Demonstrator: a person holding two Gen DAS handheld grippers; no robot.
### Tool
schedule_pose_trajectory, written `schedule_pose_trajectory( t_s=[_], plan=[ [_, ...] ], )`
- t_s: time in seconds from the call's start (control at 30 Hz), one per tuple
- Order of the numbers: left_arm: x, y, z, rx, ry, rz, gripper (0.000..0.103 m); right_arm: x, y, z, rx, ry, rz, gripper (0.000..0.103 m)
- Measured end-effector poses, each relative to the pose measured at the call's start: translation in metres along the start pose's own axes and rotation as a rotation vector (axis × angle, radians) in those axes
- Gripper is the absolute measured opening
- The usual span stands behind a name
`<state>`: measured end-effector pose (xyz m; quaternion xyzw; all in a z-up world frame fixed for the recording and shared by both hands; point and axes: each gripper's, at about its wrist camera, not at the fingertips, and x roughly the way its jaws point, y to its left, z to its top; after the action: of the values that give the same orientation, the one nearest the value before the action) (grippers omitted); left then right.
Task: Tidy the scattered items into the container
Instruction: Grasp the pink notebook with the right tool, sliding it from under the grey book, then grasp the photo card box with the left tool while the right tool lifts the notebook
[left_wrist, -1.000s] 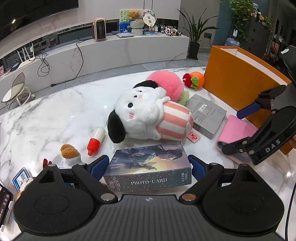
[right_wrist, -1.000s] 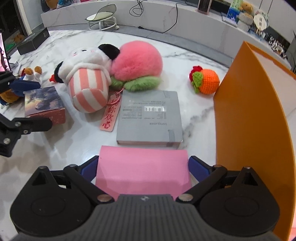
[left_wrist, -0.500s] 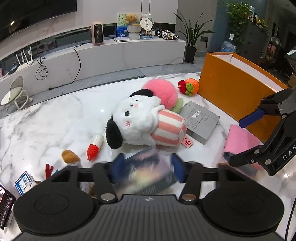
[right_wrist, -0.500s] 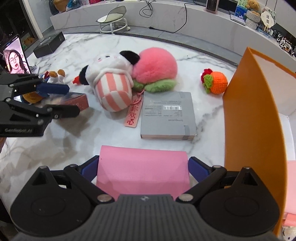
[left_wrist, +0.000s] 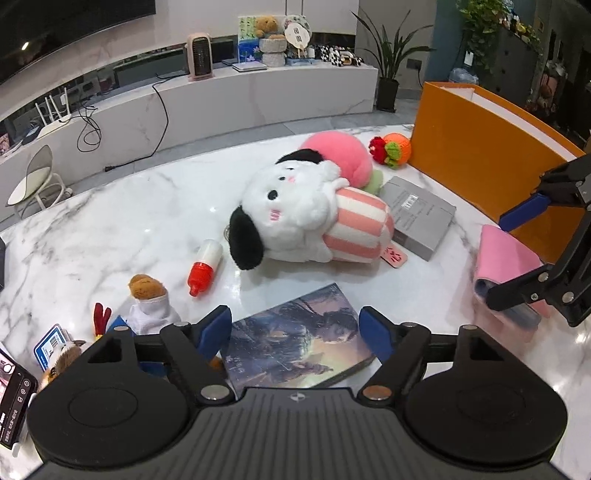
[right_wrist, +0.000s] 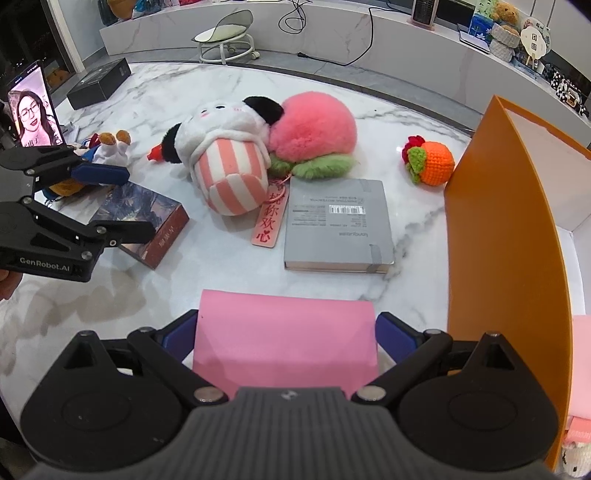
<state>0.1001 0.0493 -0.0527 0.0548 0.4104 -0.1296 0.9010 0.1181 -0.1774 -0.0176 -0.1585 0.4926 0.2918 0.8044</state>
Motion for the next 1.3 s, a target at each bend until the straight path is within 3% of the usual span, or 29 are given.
schedule_pose_trajectory(
  t_s=[0.1,0.27,0.3,0.43,0.53,0.7,0.83,0.93,1.3],
  plan=[
    [0.002,-0.001,0.0,-0.005,-0.006,0.017,0.099,0.001,0.0,0.0,0.001,0.0,0.002,0.1],
    [0.003,-0.006,0.0,0.03,-0.012,0.009,0.1,0.002,0.0,0.0,0.0,0.001,0.002,0.1],
    [0.004,-0.01,0.0,0.074,-0.008,0.007,0.1,0.003,0.0,0.0,0.0,0.001,0.002,0.1],
    [0.006,-0.027,-0.005,0.442,0.06,-0.053,0.102,0.003,0.0,0.001,0.007,-0.005,0.002,0.1],
    [0.002,-0.026,-0.011,0.549,0.084,-0.08,0.103,0.003,-0.001,0.0,0.009,-0.006,0.006,0.1],
    [-0.003,-0.02,-0.014,0.603,0.14,-0.12,0.103,0.003,-0.003,-0.001,0.011,-0.005,0.001,0.1],
    [-0.008,-0.016,-0.013,0.578,0.194,-0.194,0.103,0.003,-0.003,0.0,0.015,-0.01,0.0,0.1],
    [-0.015,-0.007,-0.006,0.482,0.229,-0.337,0.103,0.004,-0.003,0.0,0.016,-0.009,-0.002,0.1],
    [-0.021,0.001,-0.013,0.41,0.282,-0.454,0.103,0.003,-0.004,-0.001,0.019,-0.015,-0.001,0.1]
  ],
)
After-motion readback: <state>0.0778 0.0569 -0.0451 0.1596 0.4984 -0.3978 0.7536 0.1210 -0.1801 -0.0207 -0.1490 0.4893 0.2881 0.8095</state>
